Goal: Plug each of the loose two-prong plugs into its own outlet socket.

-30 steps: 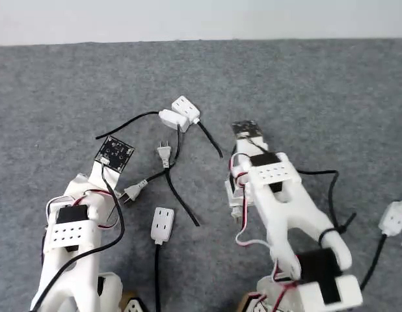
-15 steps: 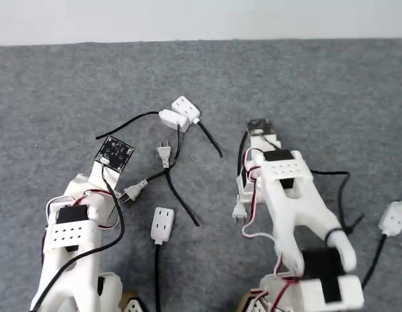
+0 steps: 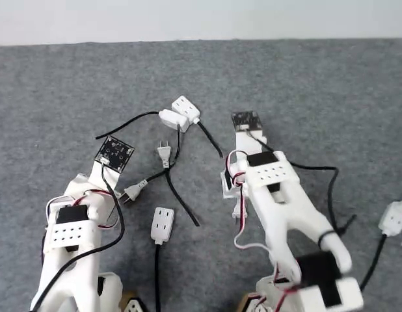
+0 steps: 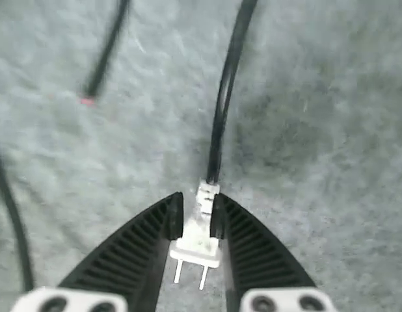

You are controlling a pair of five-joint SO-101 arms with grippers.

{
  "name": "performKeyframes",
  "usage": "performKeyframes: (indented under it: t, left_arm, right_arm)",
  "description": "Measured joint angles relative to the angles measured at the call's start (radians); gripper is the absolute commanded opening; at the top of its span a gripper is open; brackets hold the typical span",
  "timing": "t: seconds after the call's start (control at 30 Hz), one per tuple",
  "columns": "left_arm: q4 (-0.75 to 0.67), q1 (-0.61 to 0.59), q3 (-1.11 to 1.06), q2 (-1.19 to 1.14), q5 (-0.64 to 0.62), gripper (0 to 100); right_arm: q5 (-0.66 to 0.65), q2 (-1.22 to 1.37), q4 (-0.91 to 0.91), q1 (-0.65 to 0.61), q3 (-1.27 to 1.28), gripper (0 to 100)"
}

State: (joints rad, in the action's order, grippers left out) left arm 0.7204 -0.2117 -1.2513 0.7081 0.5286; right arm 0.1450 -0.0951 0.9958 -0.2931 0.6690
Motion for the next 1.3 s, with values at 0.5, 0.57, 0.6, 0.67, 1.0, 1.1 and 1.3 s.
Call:
performKeyframes:
  t: [0.5,0.57,0.6,0.67,1.0,1.1,1.3]
  left_arm:
    - [0.0,0.0,0.0,0.0,0.0,2]
    - [0.0,0.0,0.0,0.0,0.0,2]
    - [0.0,0.0,0.0,0.0,0.0,2]
    - [0.0,0.0,0.0,0.0,0.0,2]
    - [0.0,0.0,0.0,0.0,0.0,2]
    - [0.0,0.0,0.0,0.0,0.0,2]
    - [0.0,0.0,0.0,0.0,0.014,1]
  right_arm:
    - [-0.02,0.133,-0.002,0.021,-0.052,9.5]
    - [-0.02,0.133,-0.002,0.021,-0.052,9.5]
    - [-0.02,0.135,-0.002,0.021,-0.052,9.5]
    - [-0.02,0.152,-0.002,0.021,-0.061,9.5]
    - [-0.038,0.316,0.141,0.021,-0.258,8.6]
    - [-0.044,0.333,0.155,0.021,-0.279,0.0]
    - [-0.068,0.338,0.155,0.025,-0.281,0.9]
